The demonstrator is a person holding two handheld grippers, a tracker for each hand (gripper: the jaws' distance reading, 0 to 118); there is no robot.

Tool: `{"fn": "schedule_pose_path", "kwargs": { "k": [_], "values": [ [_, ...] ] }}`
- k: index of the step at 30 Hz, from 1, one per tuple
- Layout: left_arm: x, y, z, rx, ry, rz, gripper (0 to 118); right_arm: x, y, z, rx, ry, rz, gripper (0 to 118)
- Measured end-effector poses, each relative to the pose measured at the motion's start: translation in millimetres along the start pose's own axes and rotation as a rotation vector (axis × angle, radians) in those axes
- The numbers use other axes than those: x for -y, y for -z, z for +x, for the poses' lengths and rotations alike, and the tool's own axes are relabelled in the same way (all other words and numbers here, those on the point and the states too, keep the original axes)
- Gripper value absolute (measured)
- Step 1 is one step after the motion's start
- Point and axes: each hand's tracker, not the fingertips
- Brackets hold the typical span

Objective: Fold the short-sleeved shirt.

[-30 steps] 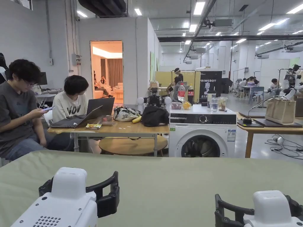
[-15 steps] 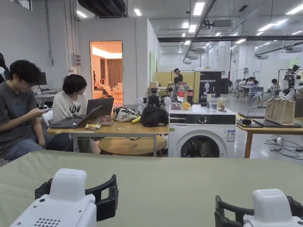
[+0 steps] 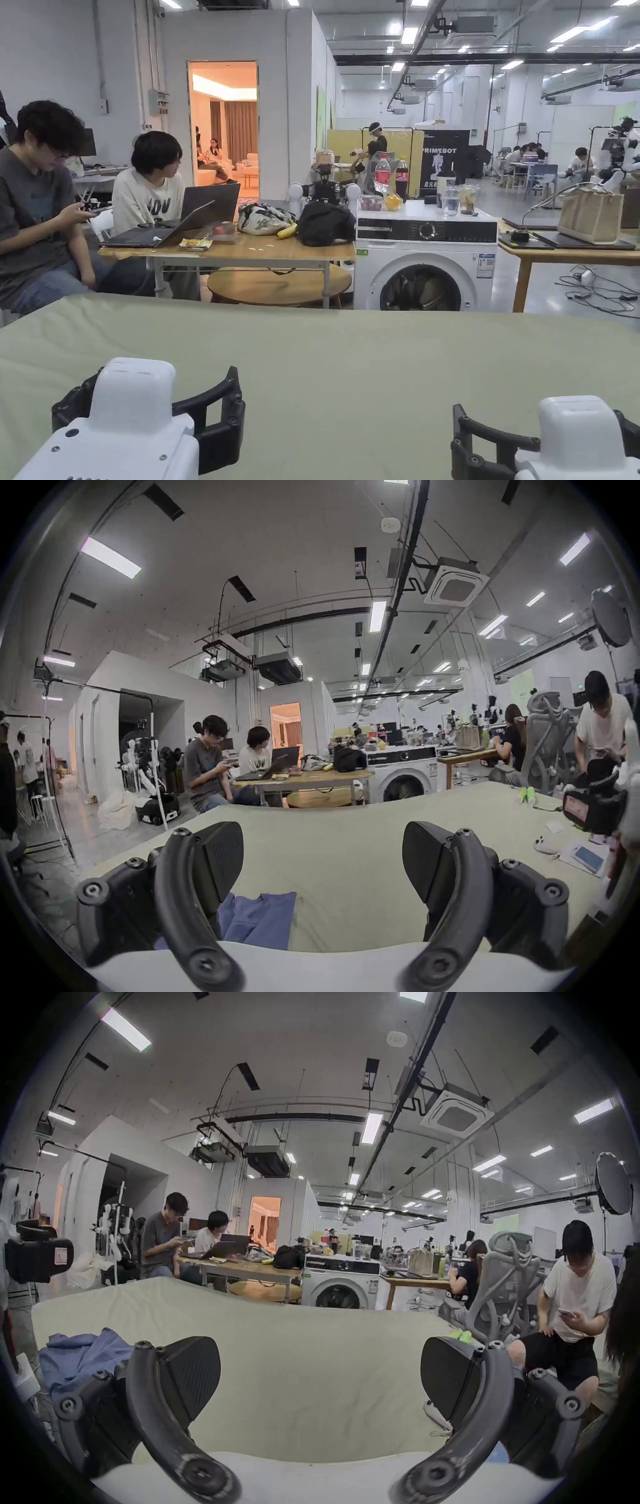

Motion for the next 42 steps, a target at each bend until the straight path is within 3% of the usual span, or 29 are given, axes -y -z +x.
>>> {"fn": "schedule_pose_path", "kwargs": {
  "k": [1, 2, 4, 5, 6, 7, 15, 20, 30, 42],
  "values": [
    [0.2, -1.7, 0.4, 0.001, -0.004, 0.005, 91, 1.2, -0.3, 0.0, 0.002, 0.000, -0.002, 113],
    [-0.1, -2.5, -0.3, 0.010, -0.008, 0.008, 79, 2.0, -0.5, 0.2, 0.001, 0.005, -0.004, 106],
    [-0.4, -6.4, 0.2, 0.015, -0.013, 0.016, 27, 4.0, -1.8, 1.2, -0.011, 0.022, -0.007, 53],
    [-0.4, -7.3, 0.9, 0.014, -0.008, 0.016, 11, 4.6, -2.1, 1.5, -0.014, 0.023, -0.007, 24],
    [0.2, -6.6, 1.8, 0.004, 0.005, 0.017, 2, 5.7, -0.8, 0.3, -0.005, 0.014, -0.013, 7],
    [0.3, -7.3, 2.0, 0.004, 0.015, 0.011, 0, 6.7, 0.5, -0.7, 0.007, 0.002, -0.026, 2],
    [3.3, -9.7, 0.6, 0.012, -0.015, 0.005, 0, 10.7, -4.6, -2.5, 0.014, -0.013, -0.010, 0],
    [7.1, -14.4, -2.0, 0.038, -0.046, 0.022, 0, 11.5, -4.6, 0.2, 0.002, 0.037, -0.015, 0],
    [9.4, -7.0, 5.4, 0.086, -0.046, -0.005, 0, 5.0, -2.9, -0.4, 0.006, 0.037, 0.007, 0],
    [6.5, 4.4, -33.9, 0.022, -0.064, -0.008, 0, 3.7, 22.0, -31.4, -0.098, -0.012, 0.006, 0]
  ]
}}
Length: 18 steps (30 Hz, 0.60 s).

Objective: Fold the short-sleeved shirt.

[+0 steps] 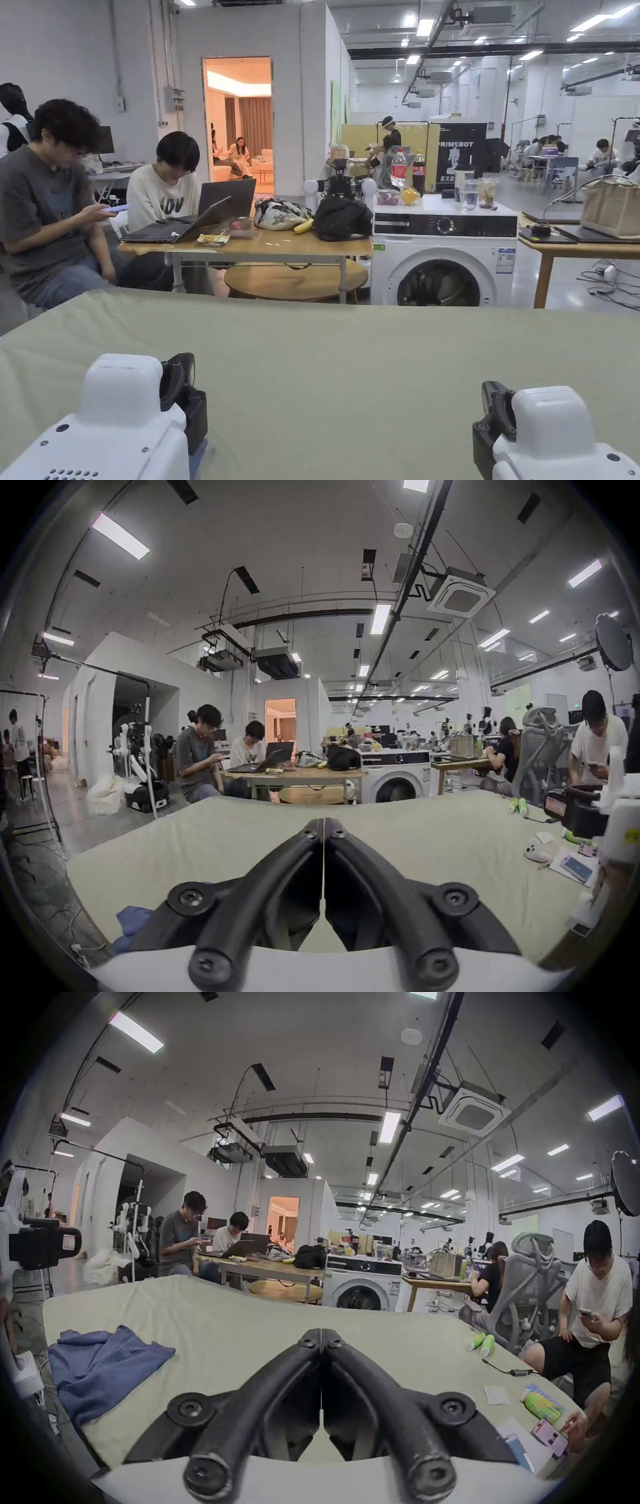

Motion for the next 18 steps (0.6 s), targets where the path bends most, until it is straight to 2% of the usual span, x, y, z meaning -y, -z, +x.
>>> {"fn": "schedule_pose_path", "kwargs": {
  "k": [5, 10, 15, 18],
  "values": [
    [-4.8, -24.8, -49.9, -0.128, -0.029, 0.009, 0, -7.3, 24.8, -50.3, -0.142, 0.001, 0.017, 0],
    [-7.7, -49.7, -97.0, -0.275, 0.016, -0.011, 0, -7.6, 44.6, -101.8, -0.272, 0.075, 0.004, 0],
    [-3.9, -57.4, -128.3, -0.307, 0.015, -0.042, 0, -6.1, 55.4, -130.9, -0.330, 0.092, -0.014, 0],
    [4.9, -43.3, -142.6, -0.234, -0.001, -0.153, 0, -2.7, 58.8, -137.4, -0.359, 0.108, -0.033, 0]
  ]
}}
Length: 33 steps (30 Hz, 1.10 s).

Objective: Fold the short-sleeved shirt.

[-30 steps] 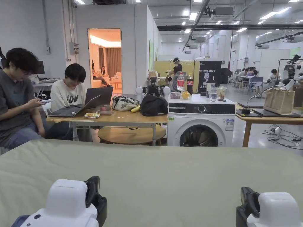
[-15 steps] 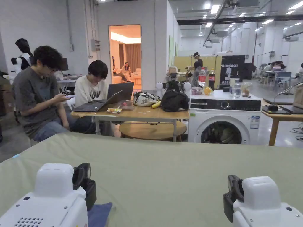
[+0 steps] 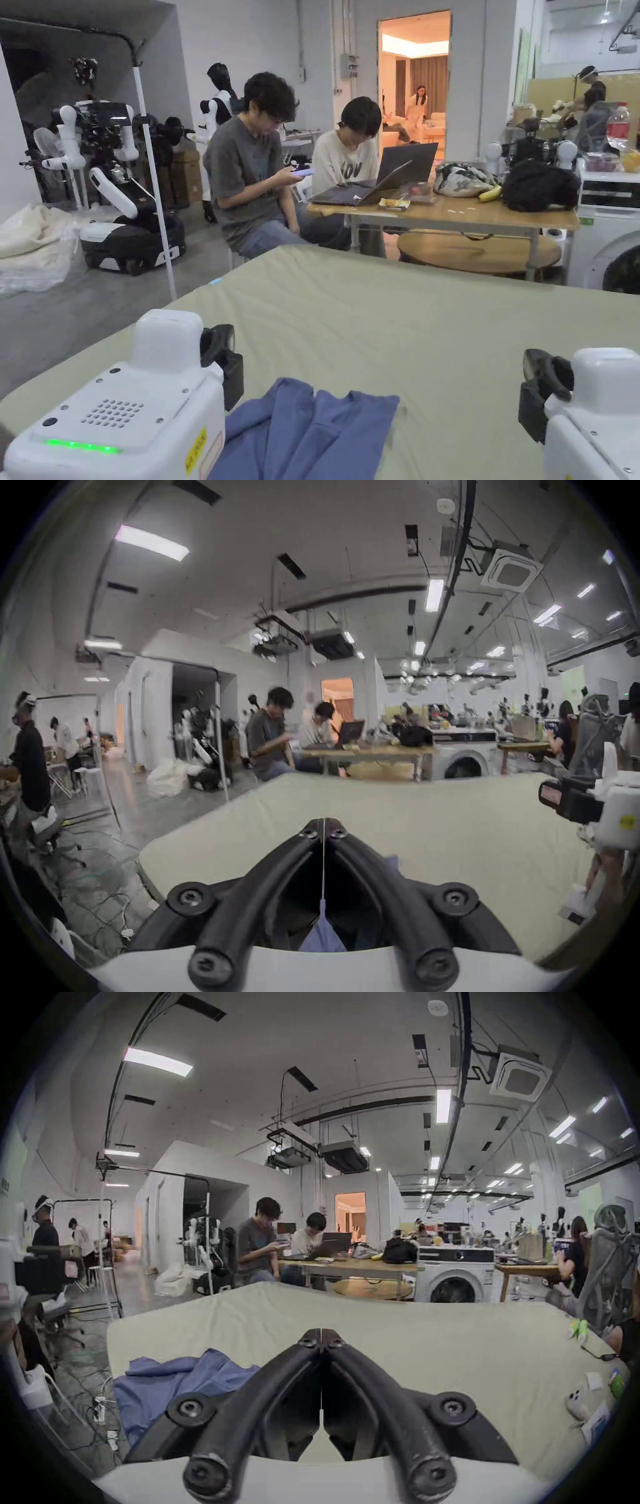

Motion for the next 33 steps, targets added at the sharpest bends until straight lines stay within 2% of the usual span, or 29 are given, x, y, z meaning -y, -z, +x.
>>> {"fn": "schedule_pose_path", "kwargs": {
  "k": [2, 4, 5, 6, 7, 11, 16, 17, 18, 20, 21, 22, 23, 26, 29, 30, 33],
  "values": [
    [8.5, 24.1, -6.0, 0.072, -0.021, -0.102, 2, 4.6, 1.2, 1.9, -0.022, 0.020, -0.017, 0],
    [25.1, 54.7, -10.6, 0.131, -0.050, -0.181, 35, 12.0, -0.7, 7.5, -0.040, 0.039, -0.040, 0],
    [32.6, 70.0, -10.7, 0.136, -0.060, -0.232, 56, 15.6, -2.0, 10.7, -0.041, 0.042, -0.051, 0],
    [42.5, 88.9, -11.1, 0.158, -0.057, -0.277, 83, 20.0, -3.9, 15.0, -0.039, 0.039, -0.066, 0],
    [53.4, 107.2, -11.1, 0.182, -0.067, -0.328, 84, 24.3, -5.9, 20.2, -0.035, 0.033, -0.080, 0],
    [96.9, 176.0, -7.2, 0.204, -0.101, -0.487, 83, 40.6, -14.0, 44.6, -0.001, 0.022, -0.144, 0],
    [157.8, 244.3, 5.0, 0.194, -0.060, -0.714, 81, 61.2, -21.9, 79.6, 0.076, 0.029, -0.224, 0],
    [169.5, 252.4, 8.5, 0.198, -0.059, -0.769, 71, 65.0, -22.5, 85.5, 0.083, 0.038, -0.239, 0],
    [182.4, 257.3, 12.4, 0.203, -0.043, -0.823, 54, 68.6, -22.8, 91.7, 0.090, 0.052, -0.255, 0],
    [178.6, 248.1, 17.5, 0.170, -0.011, -0.727, 50, 75.0, -24.9, 100.3, 0.098, 0.076, -0.273, 0],
    [171.4, 249.5, 17.9, 0.175, -0.018, -0.749, 34, 78.3, -27.6, 101.9, 0.102, 0.080, -0.276, 0],
    [167.5, 248.6, 16.3, 0.190, -0.025, -0.749, 6, 80.9, -29.6, 103.3, 0.108, 0.085, -0.282, 0],
    [167.2, 249.6, 16.2, 0.182, -0.020, -0.738, 1, 82.2, -31.2, 104.6, 0.106, 0.088, -0.286, 0],
    [162.9, 250.6, 6.5, 0.193, -0.100, -0.745, 1, 81.3, -39.3, 106.9, 0.092, 0.099, -0.295, 0],
    [108.2, 231.8, -19.3, 0.190, -0.232, -0.562, 1, 73.5, -48.0, 112.2, 0.093, 0.110, -0.279, 0],
    [78.2, 226.8, -27.3, 0.153, -0.197, -0.485, 1, 70.6, -51.7, 114.9, 0.096, 0.119, -0.270, 0],
    [-19.1, 220.7, -43.6, 0.120, -0.028, -0.405, 1, 65.3, -65.1, 124.2, 0.096, 0.164, -0.245, 0]
  ]
}}
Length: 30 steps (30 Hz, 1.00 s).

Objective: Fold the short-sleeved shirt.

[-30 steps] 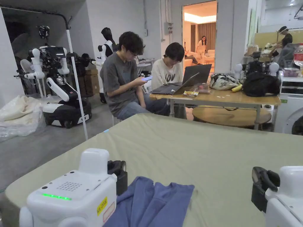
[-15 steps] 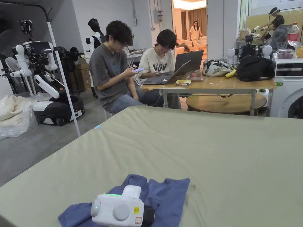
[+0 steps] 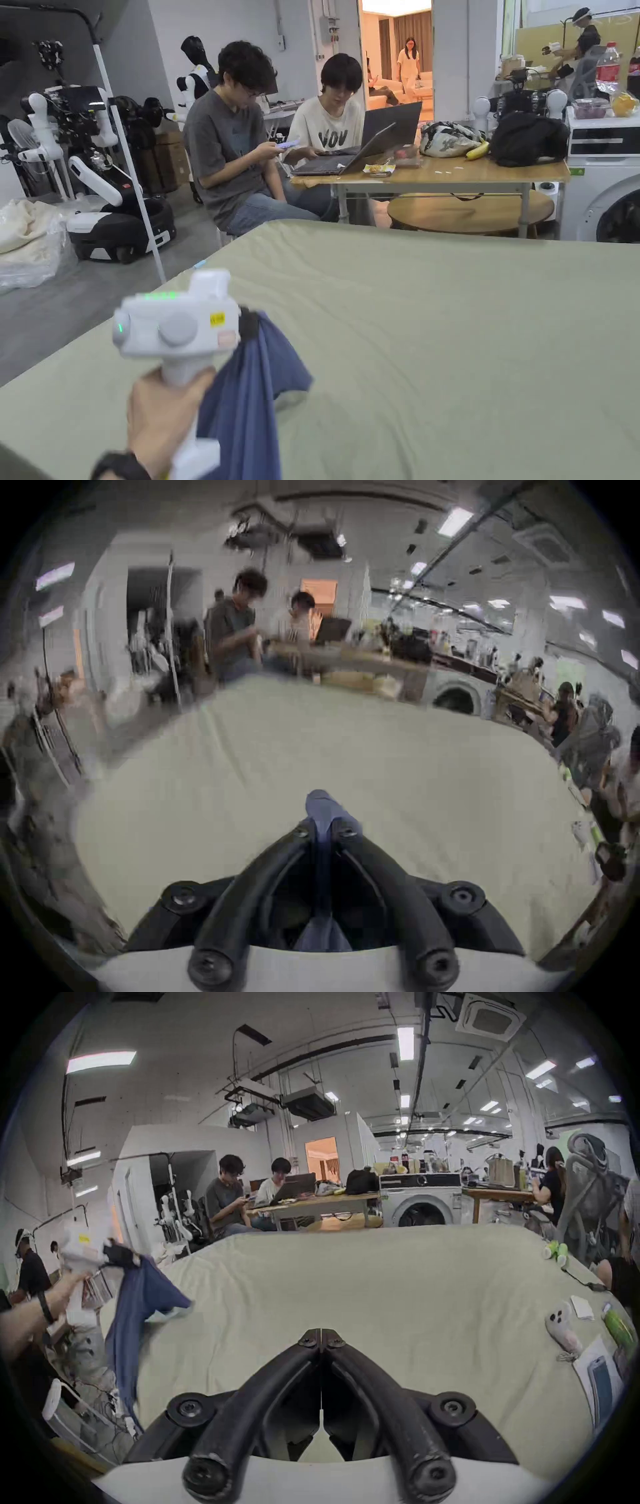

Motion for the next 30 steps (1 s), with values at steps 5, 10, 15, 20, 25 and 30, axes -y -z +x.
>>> {"fn": "schedule_pose_path", "kwargs": {
  "k": [5, 10, 15, 20, 25, 30],
  "values": [
    [-139.6, -64.2, 47.8, -0.077, 0.236, 0.188, 1, -3.3, -24.8, 15.9, 0.026, 0.048, 0.031, 0],
    [-173.4, -49.0, 144.5, -0.010, 0.383, 0.242, 1, -5.0, -49.6, 39.0, 0.096, 0.065, 0.067, 0],
    [-71.9, 30.8, 269.4, 0.300, 0.346, 0.049, 1, -0.8, -76.1, 67.5, 0.133, 0.118, 0.085, 0],
    [106.3, 62.0, 413.1, 0.661, 0.378, -0.232, 1, 2.7, -103.6, 93.4, 0.221, 0.123, 0.090, 0],
    [238.0, 10.3, 524.2, 0.925, 0.437, -0.355, 1, 1.7, -121.3, 116.2, 0.298, 0.125, 0.071, 0],
    [246.6, -30.1, 560.7, 0.975, 0.472, -0.253, 41, 8.1, -134.0, 122.6, 0.304, 0.174, 0.080, 0]
  ]
}}
